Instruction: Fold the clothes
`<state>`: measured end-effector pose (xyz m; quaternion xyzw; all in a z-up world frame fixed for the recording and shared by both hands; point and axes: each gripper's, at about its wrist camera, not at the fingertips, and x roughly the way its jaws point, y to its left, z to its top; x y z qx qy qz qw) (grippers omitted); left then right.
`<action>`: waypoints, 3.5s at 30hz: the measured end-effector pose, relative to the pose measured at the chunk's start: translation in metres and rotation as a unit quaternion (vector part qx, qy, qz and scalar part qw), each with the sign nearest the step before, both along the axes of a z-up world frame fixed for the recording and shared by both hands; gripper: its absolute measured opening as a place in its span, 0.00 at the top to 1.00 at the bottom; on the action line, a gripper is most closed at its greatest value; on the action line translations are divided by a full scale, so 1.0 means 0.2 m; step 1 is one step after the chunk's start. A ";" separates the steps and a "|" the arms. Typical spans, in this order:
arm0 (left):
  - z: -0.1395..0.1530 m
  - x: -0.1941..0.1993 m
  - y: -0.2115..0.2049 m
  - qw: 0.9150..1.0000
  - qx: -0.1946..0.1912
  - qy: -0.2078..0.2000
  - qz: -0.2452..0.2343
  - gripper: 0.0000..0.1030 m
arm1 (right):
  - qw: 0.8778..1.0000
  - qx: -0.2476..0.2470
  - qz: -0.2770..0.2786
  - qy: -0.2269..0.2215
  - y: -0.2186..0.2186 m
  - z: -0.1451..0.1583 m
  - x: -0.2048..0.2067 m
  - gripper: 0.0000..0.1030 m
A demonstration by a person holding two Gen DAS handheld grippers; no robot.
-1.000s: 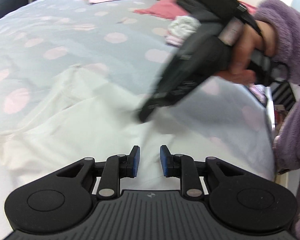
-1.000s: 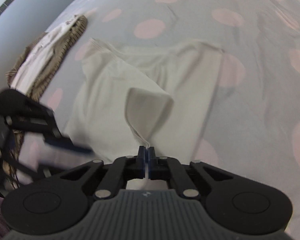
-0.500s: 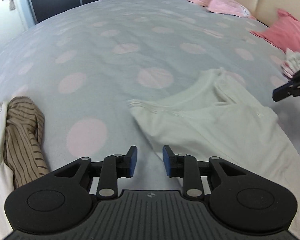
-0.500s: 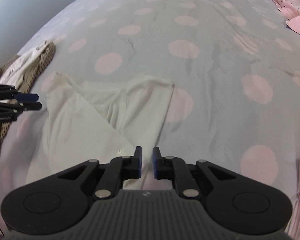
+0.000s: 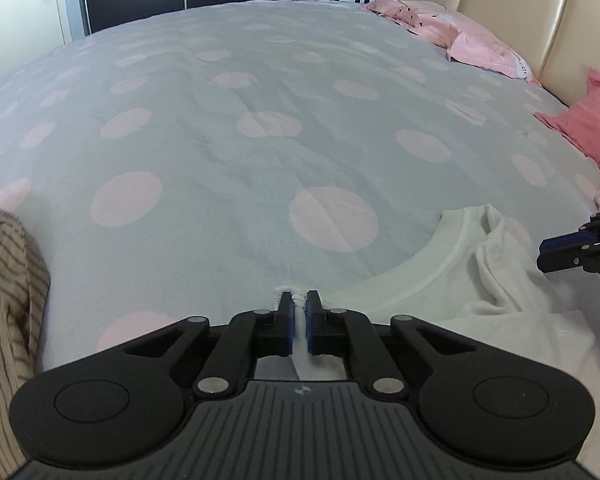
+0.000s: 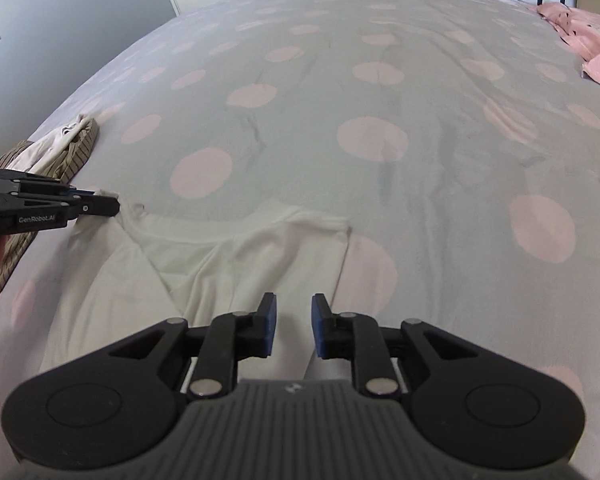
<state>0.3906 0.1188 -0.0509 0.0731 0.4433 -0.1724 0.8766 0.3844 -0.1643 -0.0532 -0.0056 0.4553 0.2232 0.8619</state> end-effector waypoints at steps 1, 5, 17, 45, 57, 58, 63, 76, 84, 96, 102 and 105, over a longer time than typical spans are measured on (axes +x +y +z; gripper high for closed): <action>-0.02 0.01 -0.01 1.000 0.003 0.000 -0.002 0.97 | 1.000 0.000 0.000 -0.005 0.00 -0.01 0.02 0.79; -0.07 0.05 -0.03 1.000 0.010 -0.001 -0.005 0.97 | 1.000 0.009 -0.004 -0.013 0.01 -0.07 0.09 0.79; 0.03 0.00 0.11 0.999 0.011 -0.021 0.046 0.60 | 0.998 -0.020 -0.060 -0.005 -0.04 -0.06 0.13 0.74; 0.74 -1.53 -0.08 0.987 0.031 -0.005 -0.161 0.60 | 0.978 -0.034 0.199 0.052 -0.12 0.55 -1.38 0.61; 0.29 -2.18 -0.15 0.964 0.051 0.119 -0.232 0.60 | 0.965 0.000 0.236 0.117 -0.25 0.15 -1.99 0.61; 0.24 -2.21 -0.16 0.960 0.058 0.132 -0.238 0.60 | 0.961 -0.008 0.247 0.126 -0.25 0.10 -2.03 0.61; -0.03 -2.32 -0.21 0.941 0.090 0.192 -0.264 0.60 | 0.947 -0.043 0.284 0.143 -0.21 -0.12 -2.16 0.61; -0.39 -2.30 -0.25 0.959 0.103 0.168 -0.204 0.62 | 0.964 -0.049 0.227 0.131 -0.16 -0.42 -2.16 0.48; -0.39 -2.26 -0.24 0.959 0.090 0.176 -0.204 0.89 | 0.953 -0.033 0.272 0.127 -0.12 -0.45 -2.18 0.97; -0.03 -2.14 -0.12 0.941 -0.008 0.245 -0.233 1.00 | 0.932 0.041 0.295 0.205 -0.27 -0.12 -2.08 0.98; 0.29 -2.03 0.03 0.937 -0.071 0.228 -0.256 1.00 | 0.922 0.113 0.325 0.177 -0.33 0.16 -1.99 0.98; 0.37 -1.97 0.04 0.940 -0.078 0.209 -0.258 1.00 | 0.927 0.130 0.319 0.149 -0.36 0.27 -1.90 0.98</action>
